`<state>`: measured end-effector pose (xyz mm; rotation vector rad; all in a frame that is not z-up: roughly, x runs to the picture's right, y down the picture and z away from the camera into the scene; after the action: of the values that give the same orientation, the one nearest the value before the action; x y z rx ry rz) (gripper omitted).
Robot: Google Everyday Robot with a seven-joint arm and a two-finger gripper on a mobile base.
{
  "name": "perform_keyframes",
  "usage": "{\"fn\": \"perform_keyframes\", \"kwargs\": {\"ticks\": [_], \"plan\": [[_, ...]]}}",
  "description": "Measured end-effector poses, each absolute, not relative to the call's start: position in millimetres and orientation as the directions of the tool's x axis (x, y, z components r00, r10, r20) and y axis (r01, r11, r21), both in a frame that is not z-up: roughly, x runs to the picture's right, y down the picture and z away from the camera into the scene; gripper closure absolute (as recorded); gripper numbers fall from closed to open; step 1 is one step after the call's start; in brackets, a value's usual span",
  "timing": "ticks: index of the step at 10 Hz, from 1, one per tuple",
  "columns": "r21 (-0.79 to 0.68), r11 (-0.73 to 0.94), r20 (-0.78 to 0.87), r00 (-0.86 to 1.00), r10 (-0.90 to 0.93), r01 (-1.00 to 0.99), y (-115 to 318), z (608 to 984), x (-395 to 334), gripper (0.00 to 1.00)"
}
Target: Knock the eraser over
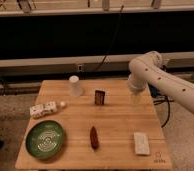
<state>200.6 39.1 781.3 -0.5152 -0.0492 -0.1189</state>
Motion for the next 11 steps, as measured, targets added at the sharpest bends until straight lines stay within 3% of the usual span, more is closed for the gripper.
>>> {"fn": "perform_keyframes", "kwargs": {"ticks": [3, 5, 11], "plan": [[-0.491, 0.861, 0.088, 0.991, -0.103, 0.133, 42.6, 791.6, 202.2, 0.22], [-0.492, 0.859, 0.103, 0.989, -0.106, 0.143, 41.7, 797.1, 191.5, 0.35], [-0.497, 0.85, 0.155, 0.982, -0.112, 0.175, 45.7, 820.4, 165.4, 0.95]]}}
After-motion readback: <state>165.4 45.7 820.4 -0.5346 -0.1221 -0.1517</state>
